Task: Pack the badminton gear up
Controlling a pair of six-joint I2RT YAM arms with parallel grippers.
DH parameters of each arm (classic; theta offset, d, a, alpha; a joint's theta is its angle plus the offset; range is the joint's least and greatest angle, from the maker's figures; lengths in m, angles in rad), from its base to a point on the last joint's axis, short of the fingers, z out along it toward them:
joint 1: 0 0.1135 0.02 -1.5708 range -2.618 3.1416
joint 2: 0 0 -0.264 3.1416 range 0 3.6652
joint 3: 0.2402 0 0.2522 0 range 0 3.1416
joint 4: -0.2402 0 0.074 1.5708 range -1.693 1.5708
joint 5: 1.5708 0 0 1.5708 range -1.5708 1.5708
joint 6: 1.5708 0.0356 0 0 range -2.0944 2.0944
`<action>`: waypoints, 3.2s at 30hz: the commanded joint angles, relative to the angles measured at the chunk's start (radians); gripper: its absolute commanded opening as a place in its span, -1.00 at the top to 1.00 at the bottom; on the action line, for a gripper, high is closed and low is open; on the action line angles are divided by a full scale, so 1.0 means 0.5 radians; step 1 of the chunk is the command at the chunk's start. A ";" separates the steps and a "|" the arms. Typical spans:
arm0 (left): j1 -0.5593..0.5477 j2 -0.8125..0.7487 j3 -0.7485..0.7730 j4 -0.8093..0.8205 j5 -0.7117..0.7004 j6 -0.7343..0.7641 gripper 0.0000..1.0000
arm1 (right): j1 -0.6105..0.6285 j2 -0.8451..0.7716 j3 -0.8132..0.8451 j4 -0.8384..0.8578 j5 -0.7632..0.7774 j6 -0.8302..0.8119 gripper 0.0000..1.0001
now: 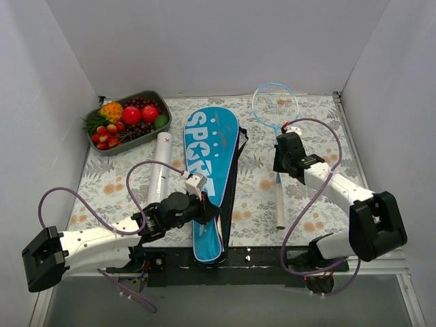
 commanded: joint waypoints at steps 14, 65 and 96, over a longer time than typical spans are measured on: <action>-0.015 0.183 0.259 -0.087 -0.377 -0.061 1.00 | 0.670 -0.804 -0.347 -0.507 0.204 0.566 0.97; 0.255 0.342 0.437 -0.210 -0.218 -0.002 1.00 | 1.919 -0.425 0.088 -1.109 0.799 1.288 0.97; 0.258 0.253 0.274 -0.069 0.292 -0.058 1.00 | 1.219 0.444 0.426 0.219 0.655 0.407 0.97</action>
